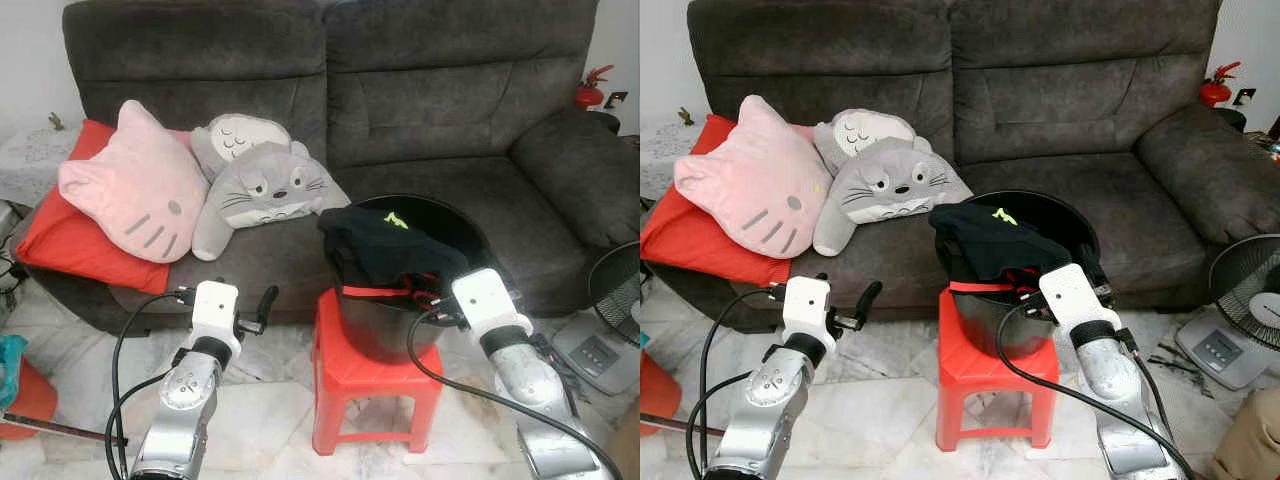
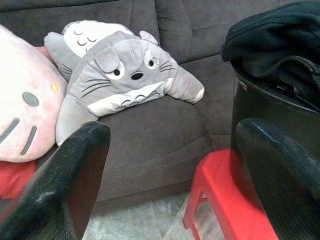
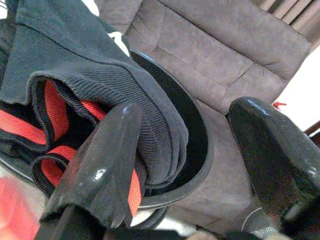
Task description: Hang hanger
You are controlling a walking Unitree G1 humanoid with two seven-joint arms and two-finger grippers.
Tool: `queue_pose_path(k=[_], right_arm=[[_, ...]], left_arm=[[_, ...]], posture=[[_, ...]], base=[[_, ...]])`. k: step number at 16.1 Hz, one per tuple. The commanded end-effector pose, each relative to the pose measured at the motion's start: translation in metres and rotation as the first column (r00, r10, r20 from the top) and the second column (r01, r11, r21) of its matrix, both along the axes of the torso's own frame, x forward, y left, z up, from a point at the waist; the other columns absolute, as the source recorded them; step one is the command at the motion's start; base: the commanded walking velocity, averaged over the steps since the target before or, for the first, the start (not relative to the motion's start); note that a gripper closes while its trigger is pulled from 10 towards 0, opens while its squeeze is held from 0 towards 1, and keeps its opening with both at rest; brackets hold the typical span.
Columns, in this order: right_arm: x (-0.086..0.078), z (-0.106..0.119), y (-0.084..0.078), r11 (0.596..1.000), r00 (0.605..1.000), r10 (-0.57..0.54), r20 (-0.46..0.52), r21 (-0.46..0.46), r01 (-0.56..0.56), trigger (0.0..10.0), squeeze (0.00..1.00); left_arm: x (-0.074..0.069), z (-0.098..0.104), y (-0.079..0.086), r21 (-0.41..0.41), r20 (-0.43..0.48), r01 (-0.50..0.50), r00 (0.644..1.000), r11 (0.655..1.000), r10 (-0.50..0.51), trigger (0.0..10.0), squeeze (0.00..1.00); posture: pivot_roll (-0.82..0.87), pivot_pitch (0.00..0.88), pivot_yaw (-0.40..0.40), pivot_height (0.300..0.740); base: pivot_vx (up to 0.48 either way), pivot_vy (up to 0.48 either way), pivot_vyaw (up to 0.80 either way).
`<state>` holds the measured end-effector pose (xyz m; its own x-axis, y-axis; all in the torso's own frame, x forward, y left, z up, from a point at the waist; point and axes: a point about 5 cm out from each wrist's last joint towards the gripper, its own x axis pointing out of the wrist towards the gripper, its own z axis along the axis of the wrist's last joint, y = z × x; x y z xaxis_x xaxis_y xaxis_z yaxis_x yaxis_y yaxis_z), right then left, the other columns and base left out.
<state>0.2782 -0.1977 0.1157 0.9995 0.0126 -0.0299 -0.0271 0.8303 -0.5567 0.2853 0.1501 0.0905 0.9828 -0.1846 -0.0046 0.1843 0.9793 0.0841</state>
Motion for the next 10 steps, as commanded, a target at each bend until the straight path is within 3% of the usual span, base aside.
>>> queue_pose_path(k=[1,10], right_arm=[[0.002,0.001,0.001,1.000,1.000,0.000,-0.005,-0.006,0.000,10.0,0.00],[-0.001,-0.020,-0.005,0.999,0.987,-0.049,-0.150,-0.028,0.045,10.0,0.00]], left_arm=[[0.002,-0.001,0.000,-0.006,-0.001,-0.006,1.000,1.000,0.006,10.0,0.00],[0.001,-0.002,0.001,0.000,-0.006,-0.008,1.000,1.000,0.008,10.0,0.00]], posture=[[-0.07,0.000,0.044,0.740],[-0.07,0.000,0.045,0.740]], base=[[0.000,0.000,0.00],[0.000,0.000,0.00]])
